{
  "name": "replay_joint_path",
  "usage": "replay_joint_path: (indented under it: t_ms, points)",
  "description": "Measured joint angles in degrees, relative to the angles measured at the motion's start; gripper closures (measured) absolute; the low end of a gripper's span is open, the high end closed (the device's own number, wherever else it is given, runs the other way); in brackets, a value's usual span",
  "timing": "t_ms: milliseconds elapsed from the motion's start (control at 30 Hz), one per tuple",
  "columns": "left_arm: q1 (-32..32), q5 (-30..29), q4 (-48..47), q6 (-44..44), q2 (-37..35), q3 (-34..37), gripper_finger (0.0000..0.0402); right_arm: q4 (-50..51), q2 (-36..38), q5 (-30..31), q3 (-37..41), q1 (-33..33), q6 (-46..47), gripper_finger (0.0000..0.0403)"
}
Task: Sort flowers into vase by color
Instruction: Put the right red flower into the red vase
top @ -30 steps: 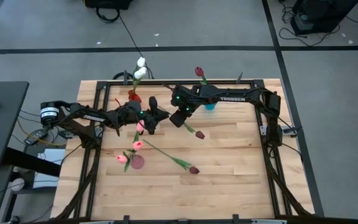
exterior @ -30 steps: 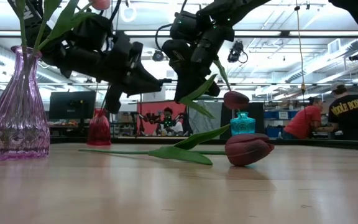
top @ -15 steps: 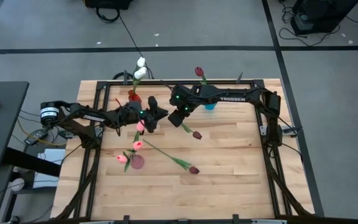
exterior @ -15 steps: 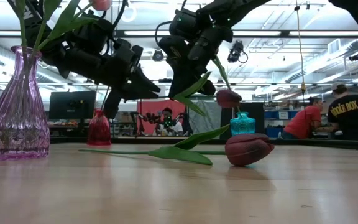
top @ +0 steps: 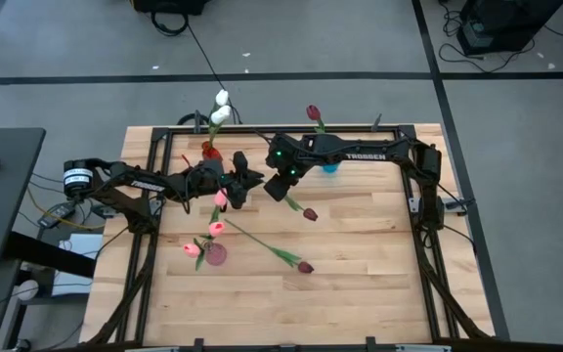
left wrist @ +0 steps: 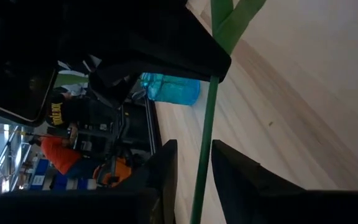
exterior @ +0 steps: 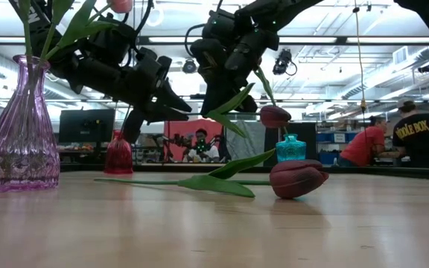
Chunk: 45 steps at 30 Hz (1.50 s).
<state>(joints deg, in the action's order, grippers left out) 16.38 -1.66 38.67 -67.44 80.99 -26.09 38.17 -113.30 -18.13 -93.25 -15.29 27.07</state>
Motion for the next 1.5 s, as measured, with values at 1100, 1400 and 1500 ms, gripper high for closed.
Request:
replay_joint_path:
  t_ms: [1100,1400,1500]
  points:
    - [5.17,13.77,1.38,25.93,0.0,0.02,0.0395,-6.77,22.25,19.38,7.12,4.84,-16.76,0.0249]
    - [9.14,13.26,11.59,46.28,0.0,0.02,0.0395,-33.55,30.95,33.8,26.57,16.45,-21.0,0.0254]
    - [9.5,11.28,11.54,50.41,0.02,-0.31,0.0395,-39.06,32.09,39.4,29.14,19.09,-23.9,0.0254]
